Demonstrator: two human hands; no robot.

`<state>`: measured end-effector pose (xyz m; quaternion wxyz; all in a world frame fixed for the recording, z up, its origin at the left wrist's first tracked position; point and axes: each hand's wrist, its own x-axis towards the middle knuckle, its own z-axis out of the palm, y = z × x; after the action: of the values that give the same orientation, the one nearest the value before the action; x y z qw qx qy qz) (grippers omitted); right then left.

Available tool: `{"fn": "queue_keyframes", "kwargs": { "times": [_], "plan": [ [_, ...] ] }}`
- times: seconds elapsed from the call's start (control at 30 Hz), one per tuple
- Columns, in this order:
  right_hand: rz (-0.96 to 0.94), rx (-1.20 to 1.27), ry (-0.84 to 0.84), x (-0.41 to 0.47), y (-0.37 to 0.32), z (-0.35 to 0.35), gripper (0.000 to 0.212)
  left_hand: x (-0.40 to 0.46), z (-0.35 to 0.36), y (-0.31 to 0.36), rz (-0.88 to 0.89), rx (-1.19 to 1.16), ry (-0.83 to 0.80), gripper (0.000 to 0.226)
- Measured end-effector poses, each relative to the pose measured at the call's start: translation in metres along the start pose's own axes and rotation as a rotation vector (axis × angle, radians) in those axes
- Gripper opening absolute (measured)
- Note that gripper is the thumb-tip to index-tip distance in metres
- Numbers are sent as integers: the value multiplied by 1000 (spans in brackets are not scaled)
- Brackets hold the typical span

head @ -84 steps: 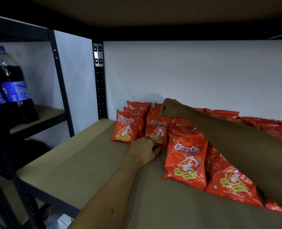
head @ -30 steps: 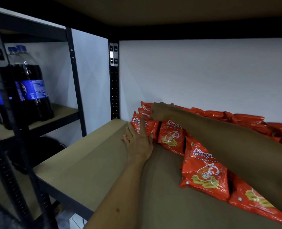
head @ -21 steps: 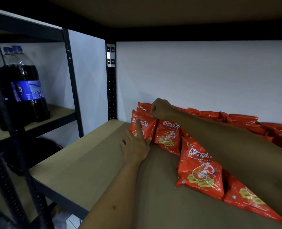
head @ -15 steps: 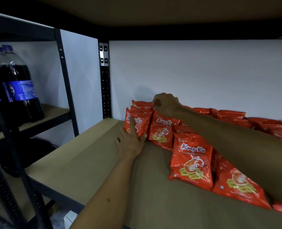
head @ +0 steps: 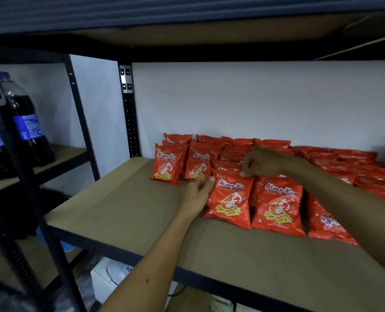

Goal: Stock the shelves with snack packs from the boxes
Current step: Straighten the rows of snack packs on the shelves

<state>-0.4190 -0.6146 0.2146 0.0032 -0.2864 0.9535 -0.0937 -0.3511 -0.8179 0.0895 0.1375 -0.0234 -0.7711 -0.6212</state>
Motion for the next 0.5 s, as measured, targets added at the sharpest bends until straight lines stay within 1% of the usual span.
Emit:
{"fn": "queue_keyframes", "kwargs": {
  "times": [0.03,0.07,0.1,0.17,0.23,0.3,0.37,0.43,0.5],
  "plan": [
    [-16,33,5,-5,-2,3,13,-4,7,1,-33,-38,-41,28],
    [-32,75,10,-9,-4,6,10,-6,14,1,-43,-37,-38,26],
    [-43,113,13,-12,-7,8,10,-10,19,2,-32,-13,3,24],
    [-42,136,39,-16,-11,13,13,-16,23,0,37,36,125,23],
    [-35,79,124,-18,-14,17,21,-26,20,4,120,1,203,20],
    [-82,47,229,-24,-22,18,28,-36,13,15,183,-61,214,16],
    [-189,132,257,-31,-35,14,29,-45,9,28,244,-81,187,19],
    [-271,207,226,-39,-48,13,28,-54,14,39,309,-31,201,18],
    [-286,215,280,-42,-54,15,38,-60,23,41,355,64,294,19]
  ]
}}
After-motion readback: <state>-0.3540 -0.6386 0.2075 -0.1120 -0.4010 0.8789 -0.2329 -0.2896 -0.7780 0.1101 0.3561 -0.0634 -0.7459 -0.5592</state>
